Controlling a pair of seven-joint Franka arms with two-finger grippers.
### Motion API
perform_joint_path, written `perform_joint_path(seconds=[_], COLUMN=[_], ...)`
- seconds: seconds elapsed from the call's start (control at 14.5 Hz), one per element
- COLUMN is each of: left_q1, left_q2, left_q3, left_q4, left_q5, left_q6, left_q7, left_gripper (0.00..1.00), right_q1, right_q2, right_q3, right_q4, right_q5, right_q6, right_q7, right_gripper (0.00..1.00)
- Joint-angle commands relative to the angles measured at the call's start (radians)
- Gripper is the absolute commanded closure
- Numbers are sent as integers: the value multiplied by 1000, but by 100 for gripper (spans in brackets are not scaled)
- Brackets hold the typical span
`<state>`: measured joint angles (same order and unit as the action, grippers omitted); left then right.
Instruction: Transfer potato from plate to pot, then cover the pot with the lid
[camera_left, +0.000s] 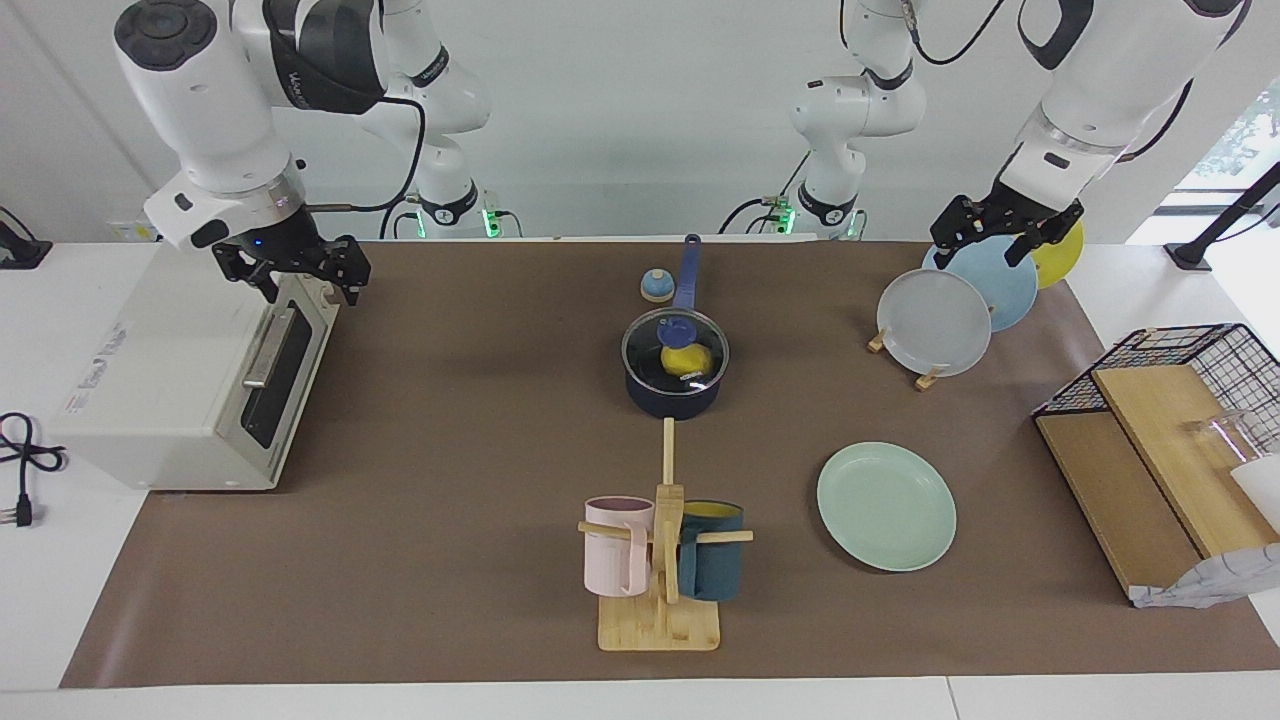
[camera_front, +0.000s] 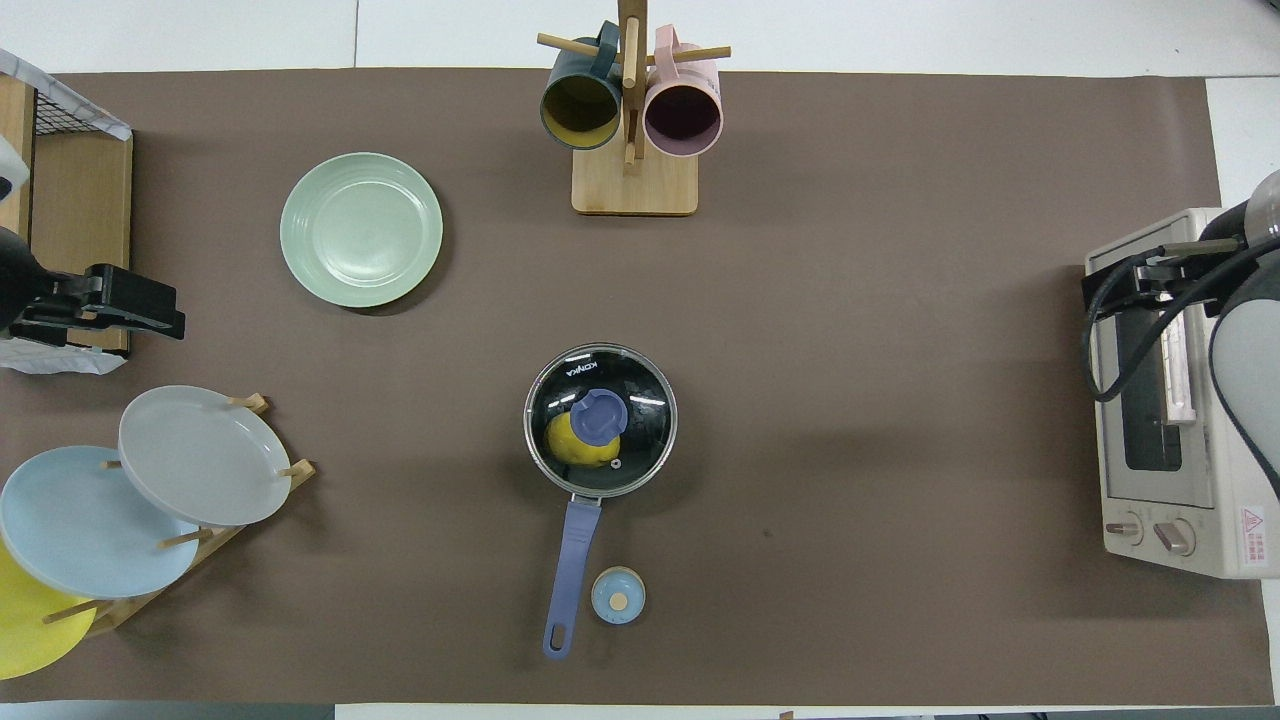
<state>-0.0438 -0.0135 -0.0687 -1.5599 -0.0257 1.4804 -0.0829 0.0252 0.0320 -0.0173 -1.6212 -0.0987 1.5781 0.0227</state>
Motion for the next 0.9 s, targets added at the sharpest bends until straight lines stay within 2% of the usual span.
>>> perform_joint_path(seconds=[0.0,0.07,0.83], left_q1=[12,12,12], left_q2=[-17,-17,-17], left_q3=[-3,-3,-3], left_q4=[-12,-9,-12], left_q5=[-10,-10,-10], left_q6=[-9,-9,-9], left_q7=[3,3,3], left_gripper=[0,0,0], right_q1=[-22,-22,-27], right_q2=[-20,-38,-35], right_q3=[13,13,7], right_q4=[-49,-67,-65], right_q5=[-6,0,4], right_q6=[10,13,46], right_q7=[-20,-18,-58], right_gripper=[0,0,0])
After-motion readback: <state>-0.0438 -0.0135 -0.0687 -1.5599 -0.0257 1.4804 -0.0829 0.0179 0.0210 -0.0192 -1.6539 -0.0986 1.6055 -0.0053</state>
